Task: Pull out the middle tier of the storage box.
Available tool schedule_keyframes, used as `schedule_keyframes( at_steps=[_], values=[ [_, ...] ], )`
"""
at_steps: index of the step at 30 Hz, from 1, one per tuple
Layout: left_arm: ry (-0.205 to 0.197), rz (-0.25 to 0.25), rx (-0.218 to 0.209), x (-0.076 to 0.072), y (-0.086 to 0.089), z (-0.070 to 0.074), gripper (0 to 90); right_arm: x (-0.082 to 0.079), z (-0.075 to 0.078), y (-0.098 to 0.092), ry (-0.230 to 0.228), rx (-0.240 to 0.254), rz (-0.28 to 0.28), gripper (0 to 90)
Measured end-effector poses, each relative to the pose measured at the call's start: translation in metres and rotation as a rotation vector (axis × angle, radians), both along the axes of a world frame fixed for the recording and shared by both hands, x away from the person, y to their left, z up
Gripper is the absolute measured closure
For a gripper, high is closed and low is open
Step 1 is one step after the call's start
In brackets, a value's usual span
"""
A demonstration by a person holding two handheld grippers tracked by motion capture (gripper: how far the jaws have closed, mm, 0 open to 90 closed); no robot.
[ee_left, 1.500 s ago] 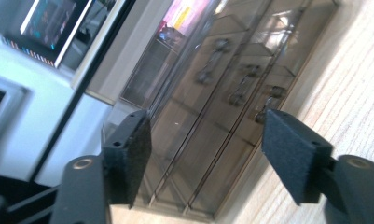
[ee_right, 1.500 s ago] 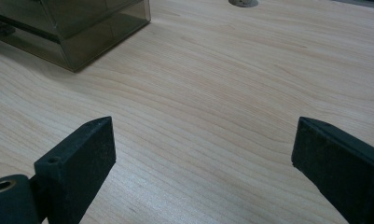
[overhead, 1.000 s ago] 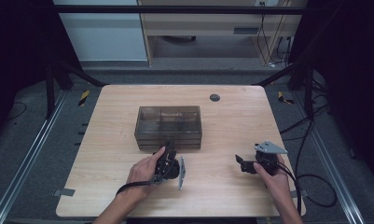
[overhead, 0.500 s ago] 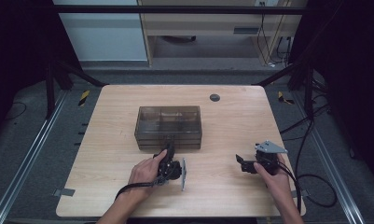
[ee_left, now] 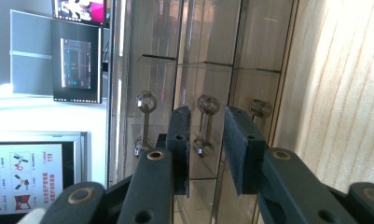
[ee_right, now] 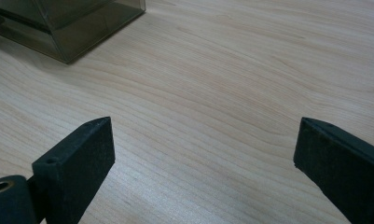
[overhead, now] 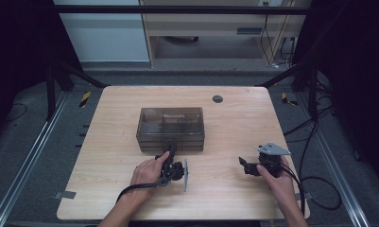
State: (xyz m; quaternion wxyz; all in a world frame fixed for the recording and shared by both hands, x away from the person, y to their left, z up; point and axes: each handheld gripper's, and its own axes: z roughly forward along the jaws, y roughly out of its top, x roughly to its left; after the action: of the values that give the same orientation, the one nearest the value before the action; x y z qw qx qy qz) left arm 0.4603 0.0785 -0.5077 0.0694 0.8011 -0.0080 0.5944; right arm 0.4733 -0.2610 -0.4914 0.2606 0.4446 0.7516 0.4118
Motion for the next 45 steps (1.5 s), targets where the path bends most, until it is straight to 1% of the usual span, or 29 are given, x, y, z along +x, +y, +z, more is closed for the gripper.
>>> schedule_keyframes(
  at_steps=[8, 9, 14, 21, 22, 27, 31, 32, 36, 39, 45],
  values=[
    [-0.016, 0.007, 0.016, 0.0022, -0.0013, -0.0030, 75.1, -0.0001, -0.0004, 0.0012, 0.004, -0.003, 0.007, 5.5],
    [-0.017, 0.008, 0.023, 0.0022, -0.0019, -0.0035, 75.3, -0.0004, -0.0003, 0.0016, 0.010, 0.001, 0.006, 5.5],
    [-0.030, 0.012, 0.048, 0.0023, -0.0048, -0.0072, 75.8, -0.0003, -0.0004, 0.0017, 0.009, -0.003, 0.008, 5.5],
    [-0.040, 0.023, 0.057, 0.0044, -0.0056, -0.0089, 75.8, -0.0001, -0.0010, 0.0023, 0.009, -0.009, 0.013, 5.5],
    [-0.039, 0.030, 0.060, 0.0045, -0.0061, -0.0091, 75.7, -0.0001, -0.0011, 0.0026, 0.010, -0.010, 0.014, 5.5],
    [-0.046, 0.040, 0.058, 0.0053, -0.0060, -0.0088, 75.8, 0.0000, -0.0013, 0.0034, 0.010, -0.013, 0.014, 5.5],
    [-0.050, 0.038, 0.057, 0.0050, -0.0053, -0.0092, 77.3, -0.0002, -0.0012, 0.0034, 0.013, -0.012, 0.013, 5.6],
    [-0.054, 0.038, 0.066, 0.0051, -0.0052, -0.0090, 77.4, -0.0001, -0.0012, 0.0033, 0.012, -0.013, 0.013, 5.6],
    [-0.057, 0.035, 0.070, 0.0056, -0.0039, -0.0086, 78.6, 0.0002, -0.0014, 0.0033, 0.010, -0.017, 0.012, 5.6],
    [-0.066, 0.032, 0.085, 0.0053, -0.0039, -0.0092, 79.4, 0.0001, -0.0013, 0.0035, 0.013, -0.017, 0.010, 5.6],
    [-0.068, 0.032, 0.088, 0.0054, -0.0044, -0.0095, 79.5, 0.0003, -0.0016, 0.0037, 0.016, -0.019, 0.010, 5.6]
  ],
)
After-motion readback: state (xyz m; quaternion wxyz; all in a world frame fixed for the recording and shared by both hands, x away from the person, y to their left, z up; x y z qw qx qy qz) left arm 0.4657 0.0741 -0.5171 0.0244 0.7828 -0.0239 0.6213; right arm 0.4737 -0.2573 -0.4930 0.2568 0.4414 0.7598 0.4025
